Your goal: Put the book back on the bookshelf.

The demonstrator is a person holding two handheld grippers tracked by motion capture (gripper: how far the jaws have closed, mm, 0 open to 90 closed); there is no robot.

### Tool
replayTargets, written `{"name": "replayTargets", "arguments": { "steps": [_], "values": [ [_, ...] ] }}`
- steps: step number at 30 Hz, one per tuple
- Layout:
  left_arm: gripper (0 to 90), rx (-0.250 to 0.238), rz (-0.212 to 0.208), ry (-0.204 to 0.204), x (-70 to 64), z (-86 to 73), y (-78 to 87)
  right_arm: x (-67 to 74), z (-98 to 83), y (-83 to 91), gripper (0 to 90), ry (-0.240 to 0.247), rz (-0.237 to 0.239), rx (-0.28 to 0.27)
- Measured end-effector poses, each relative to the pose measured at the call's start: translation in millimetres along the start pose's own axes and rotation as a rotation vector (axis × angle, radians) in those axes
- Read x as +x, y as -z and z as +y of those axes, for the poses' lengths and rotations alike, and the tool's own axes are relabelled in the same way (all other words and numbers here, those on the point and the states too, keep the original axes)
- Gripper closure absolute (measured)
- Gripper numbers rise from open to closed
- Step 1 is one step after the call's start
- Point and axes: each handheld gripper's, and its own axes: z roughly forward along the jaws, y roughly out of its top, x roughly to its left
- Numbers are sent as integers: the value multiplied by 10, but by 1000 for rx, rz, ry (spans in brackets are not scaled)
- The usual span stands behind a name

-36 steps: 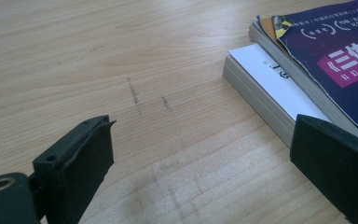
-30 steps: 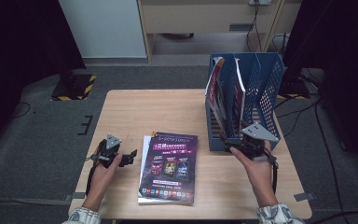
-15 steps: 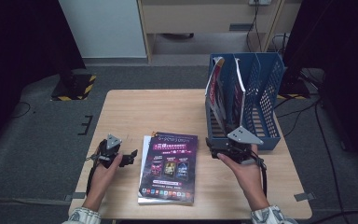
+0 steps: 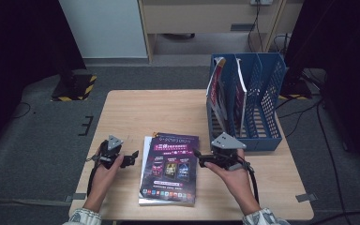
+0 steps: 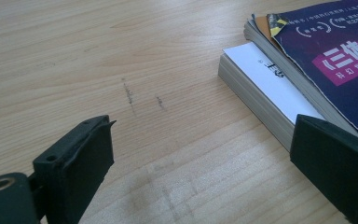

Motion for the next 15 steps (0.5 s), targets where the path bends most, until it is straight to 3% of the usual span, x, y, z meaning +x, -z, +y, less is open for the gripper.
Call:
{"name": "replayTargets", "arguments": {
  "steps": [15],
  "values": [
    [55,2,-7,-2,-16,2,-6,202,-133,-248,99,18,67,79]
  ]
}}
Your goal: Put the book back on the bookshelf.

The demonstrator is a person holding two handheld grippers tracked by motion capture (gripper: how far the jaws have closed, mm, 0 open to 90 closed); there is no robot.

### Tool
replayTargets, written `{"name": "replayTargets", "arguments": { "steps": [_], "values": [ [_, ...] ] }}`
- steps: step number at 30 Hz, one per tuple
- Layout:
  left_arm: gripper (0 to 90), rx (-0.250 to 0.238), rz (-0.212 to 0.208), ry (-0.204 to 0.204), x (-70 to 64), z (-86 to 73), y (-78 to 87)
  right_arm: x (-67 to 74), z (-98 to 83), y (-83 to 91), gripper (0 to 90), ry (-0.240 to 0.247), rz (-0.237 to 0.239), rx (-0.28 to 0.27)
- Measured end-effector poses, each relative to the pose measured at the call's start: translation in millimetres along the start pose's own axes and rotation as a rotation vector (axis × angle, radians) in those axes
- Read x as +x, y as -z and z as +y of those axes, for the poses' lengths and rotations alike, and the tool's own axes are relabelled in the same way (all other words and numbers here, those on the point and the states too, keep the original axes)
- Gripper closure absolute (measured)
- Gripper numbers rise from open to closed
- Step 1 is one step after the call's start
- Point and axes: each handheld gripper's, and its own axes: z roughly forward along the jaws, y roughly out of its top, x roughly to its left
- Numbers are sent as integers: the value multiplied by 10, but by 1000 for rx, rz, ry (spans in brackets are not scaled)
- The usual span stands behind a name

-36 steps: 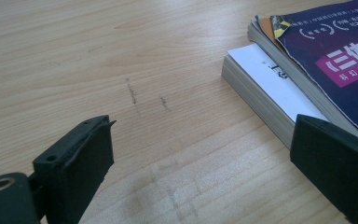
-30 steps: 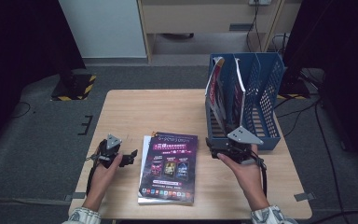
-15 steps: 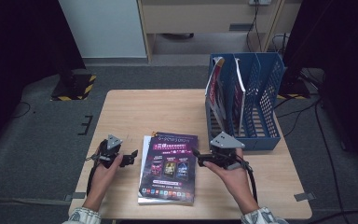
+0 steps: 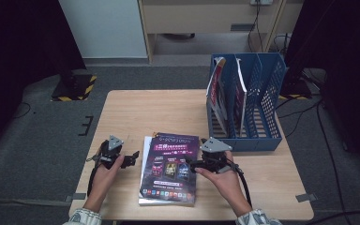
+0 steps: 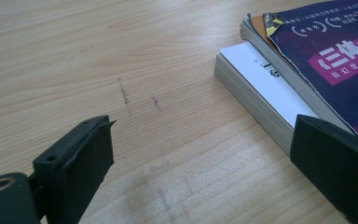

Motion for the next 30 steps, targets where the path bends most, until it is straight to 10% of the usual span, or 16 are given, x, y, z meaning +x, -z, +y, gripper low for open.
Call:
{"name": "replayTargets", "arguments": {
  "steps": [30],
  "values": [
    [152,-26,-108,-44,-223,110,53,-99,-228,-271,199,-140,72,100]
  ]
}}
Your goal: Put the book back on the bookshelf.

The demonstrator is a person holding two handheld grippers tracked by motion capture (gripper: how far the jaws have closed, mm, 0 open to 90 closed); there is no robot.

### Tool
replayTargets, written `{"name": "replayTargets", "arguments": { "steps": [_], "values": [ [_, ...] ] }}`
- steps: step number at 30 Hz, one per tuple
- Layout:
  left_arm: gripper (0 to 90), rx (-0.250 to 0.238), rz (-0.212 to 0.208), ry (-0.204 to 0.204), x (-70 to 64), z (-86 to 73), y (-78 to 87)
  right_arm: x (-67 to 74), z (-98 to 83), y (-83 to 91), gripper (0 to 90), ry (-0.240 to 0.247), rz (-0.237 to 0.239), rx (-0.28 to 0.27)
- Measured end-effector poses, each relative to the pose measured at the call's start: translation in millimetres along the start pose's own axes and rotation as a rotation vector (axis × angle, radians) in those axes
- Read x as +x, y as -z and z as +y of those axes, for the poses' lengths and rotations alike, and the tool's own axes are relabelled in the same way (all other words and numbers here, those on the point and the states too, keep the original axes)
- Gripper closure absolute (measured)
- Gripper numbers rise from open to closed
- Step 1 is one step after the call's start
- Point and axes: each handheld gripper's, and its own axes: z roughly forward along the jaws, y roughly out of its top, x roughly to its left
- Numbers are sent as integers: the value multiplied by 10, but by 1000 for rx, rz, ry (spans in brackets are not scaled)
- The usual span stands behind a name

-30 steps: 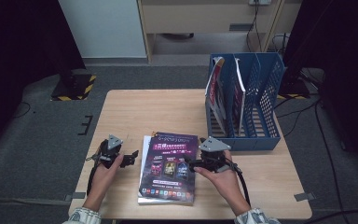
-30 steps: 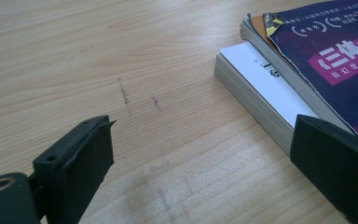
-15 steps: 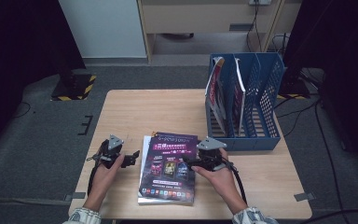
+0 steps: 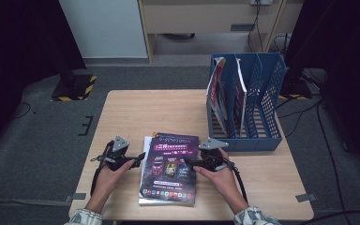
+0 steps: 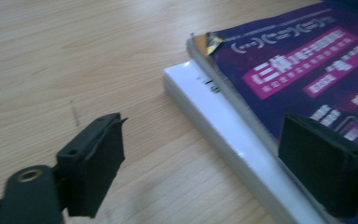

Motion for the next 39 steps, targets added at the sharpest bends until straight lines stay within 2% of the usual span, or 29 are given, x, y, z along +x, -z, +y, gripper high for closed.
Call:
{"name": "replayTargets", "arguments": {
  "steps": [4,6,9,10,22,26,35,39],
  "values": [
    [233,-7,-27,-21,-105,50,-4,-6,-31,-33,198,-17,14,16],
    [265,-3,-56,-31,-164,72,-17,-4,-48,-50,194,-11,20,29],
    [310,-1,-63,-44,-217,86,-34,5,-59,-64,185,-11,24,41],
    [320,7,-85,-52,-255,94,-56,3,-71,-78,172,-8,19,45],
    [440,78,-109,-94,-332,55,-152,-95,-157,-155,130,-68,29,93],
    [462,79,-118,-93,-335,53,-156,-116,-176,-183,120,-83,40,105],
    [520,73,-141,-64,-331,28,-159,-154,-192,-216,90,-118,60,113],
    [538,76,-141,-64,-338,29,-157,-169,-199,-270,74,-161,81,110]
  ]
}}
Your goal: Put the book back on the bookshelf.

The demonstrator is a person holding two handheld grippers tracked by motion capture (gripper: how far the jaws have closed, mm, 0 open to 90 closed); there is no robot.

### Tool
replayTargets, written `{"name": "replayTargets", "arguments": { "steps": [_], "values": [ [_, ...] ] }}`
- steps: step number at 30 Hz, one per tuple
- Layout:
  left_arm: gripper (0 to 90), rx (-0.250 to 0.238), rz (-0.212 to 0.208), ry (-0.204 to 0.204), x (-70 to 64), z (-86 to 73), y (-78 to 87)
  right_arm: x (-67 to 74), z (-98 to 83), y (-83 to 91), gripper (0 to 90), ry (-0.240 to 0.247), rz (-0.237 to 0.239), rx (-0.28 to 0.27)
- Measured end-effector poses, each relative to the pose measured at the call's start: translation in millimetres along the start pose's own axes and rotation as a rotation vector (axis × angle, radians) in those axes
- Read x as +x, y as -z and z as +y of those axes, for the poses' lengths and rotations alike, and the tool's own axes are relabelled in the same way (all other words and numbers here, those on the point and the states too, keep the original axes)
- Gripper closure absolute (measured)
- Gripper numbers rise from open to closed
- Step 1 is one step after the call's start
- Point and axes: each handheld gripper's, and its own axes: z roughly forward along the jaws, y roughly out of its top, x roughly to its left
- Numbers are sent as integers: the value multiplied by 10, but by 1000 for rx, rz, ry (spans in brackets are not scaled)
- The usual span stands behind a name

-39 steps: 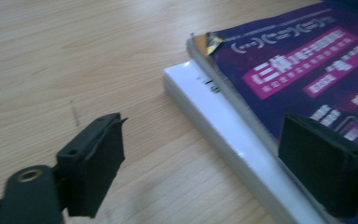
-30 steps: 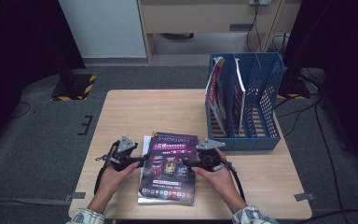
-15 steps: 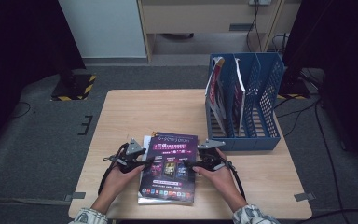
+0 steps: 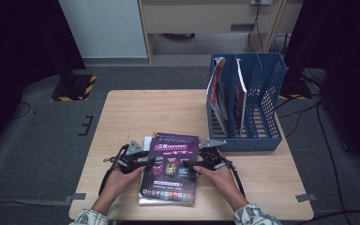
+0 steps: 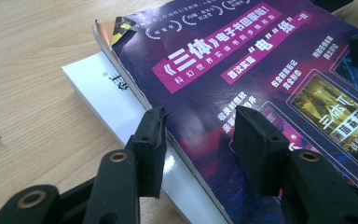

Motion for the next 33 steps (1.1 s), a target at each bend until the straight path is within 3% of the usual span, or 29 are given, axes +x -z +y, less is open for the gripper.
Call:
{"name": "replayTargets", "arguments": {
  "steps": [7,13,20,33],
  "values": [
    [540,3,0,6,0,1,0,0,0,-16,72,-11,26,-1],
    [540,6,9,-9,-13,6,1,35,25,-5,98,-13,15,14],
    [539,5,4,-3,-1,-1,5,110,109,98,115,15,9,-30],
    [539,2,-2,3,14,-13,11,153,318,-24,142,38,104,-41]
  ]
}}
